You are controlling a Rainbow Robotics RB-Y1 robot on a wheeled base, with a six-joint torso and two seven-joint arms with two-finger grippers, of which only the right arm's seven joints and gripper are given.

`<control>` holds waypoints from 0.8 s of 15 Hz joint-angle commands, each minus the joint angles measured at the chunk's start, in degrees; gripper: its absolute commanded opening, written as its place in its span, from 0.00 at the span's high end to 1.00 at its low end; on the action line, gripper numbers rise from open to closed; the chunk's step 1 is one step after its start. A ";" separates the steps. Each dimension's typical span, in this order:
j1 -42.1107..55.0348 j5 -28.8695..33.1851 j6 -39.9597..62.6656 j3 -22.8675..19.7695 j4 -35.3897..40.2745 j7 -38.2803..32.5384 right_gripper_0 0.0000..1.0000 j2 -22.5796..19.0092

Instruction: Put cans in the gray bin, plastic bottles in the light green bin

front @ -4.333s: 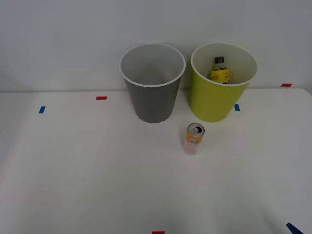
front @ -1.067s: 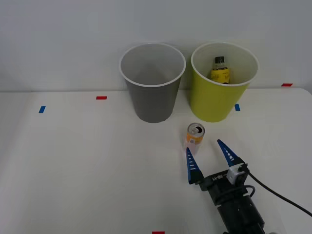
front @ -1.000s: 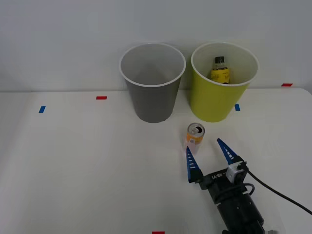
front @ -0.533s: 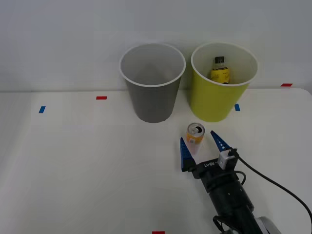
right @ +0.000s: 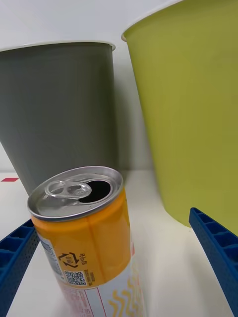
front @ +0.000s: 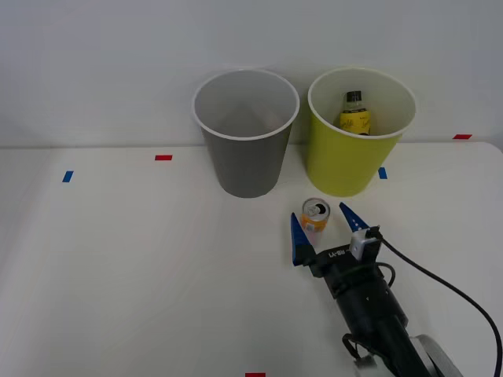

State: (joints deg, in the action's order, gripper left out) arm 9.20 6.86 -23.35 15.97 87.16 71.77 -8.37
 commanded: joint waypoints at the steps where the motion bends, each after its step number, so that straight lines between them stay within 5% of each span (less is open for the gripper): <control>1: -0.50 0.00 0.24 0.20 -0.06 -0.14 0.00 -0.07; 12: -1.56 0.00 2.35 0.81 -0.06 0.39 0.00 0.10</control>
State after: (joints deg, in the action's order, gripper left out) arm 7.76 6.84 -21.05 16.63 87.14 72.15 -8.33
